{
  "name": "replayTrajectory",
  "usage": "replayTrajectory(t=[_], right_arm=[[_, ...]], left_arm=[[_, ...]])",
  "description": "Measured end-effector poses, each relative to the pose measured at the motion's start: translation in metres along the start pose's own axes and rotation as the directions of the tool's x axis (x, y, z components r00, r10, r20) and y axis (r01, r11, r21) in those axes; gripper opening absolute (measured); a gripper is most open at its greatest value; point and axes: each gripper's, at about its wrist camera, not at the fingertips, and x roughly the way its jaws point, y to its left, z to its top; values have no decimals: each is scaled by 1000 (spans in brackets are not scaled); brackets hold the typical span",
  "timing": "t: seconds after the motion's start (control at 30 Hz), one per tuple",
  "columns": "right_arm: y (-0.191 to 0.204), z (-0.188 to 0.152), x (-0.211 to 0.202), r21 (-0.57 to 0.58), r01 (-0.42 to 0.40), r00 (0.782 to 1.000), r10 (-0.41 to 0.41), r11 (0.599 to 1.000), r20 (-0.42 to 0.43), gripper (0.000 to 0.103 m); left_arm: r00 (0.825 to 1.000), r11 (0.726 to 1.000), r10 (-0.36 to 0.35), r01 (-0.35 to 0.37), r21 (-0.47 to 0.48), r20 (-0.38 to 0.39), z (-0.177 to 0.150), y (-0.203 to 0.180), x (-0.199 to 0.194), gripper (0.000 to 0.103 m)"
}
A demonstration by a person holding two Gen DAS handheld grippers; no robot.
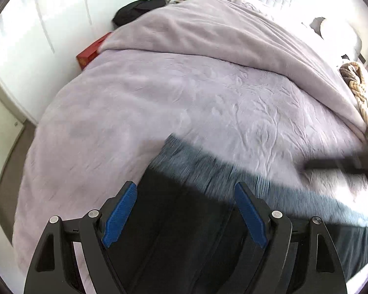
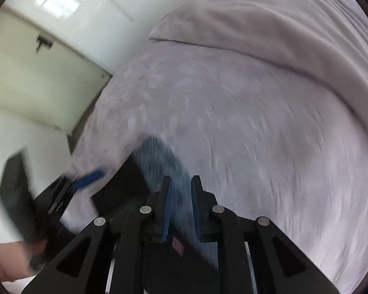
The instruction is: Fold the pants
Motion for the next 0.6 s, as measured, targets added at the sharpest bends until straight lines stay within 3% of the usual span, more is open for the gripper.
replayTrajectory(t=[0.07, 0.1, 0.2, 0.37, 0.47, 0.6], right_arm=[[-12, -31, -5, 72, -41, 999, 41, 997, -8, 18], [-19, -45, -1, 94, -24, 999, 27, 995, -27, 18], [-45, -75, 25, 141, 127, 990, -118, 982, -72, 18], [-82, -84, 9, 285, 218, 968, -244, 933, 58, 16], [-88, -94, -18, 320, 185, 969, -227, 929, 99, 18], [-84, -132, -58, 343, 209, 955, -267, 916, 131, 21]], left_arm=[[998, 999, 53, -53, 11, -27, 2, -5, 23, 83], [995, 996, 84, -84, 13, -45, 6, -7, 33, 83], [991, 993, 115, -115, 6, -62, 6, -4, 49, 88], [988, 986, 152, -151, 67, -18, 5, -12, 20, 88], [993, 986, 120, -121, 110, 14, -7, -31, -10, 88], [998, 979, 56, -53, 198, -12, -31, -76, -21, 88]])
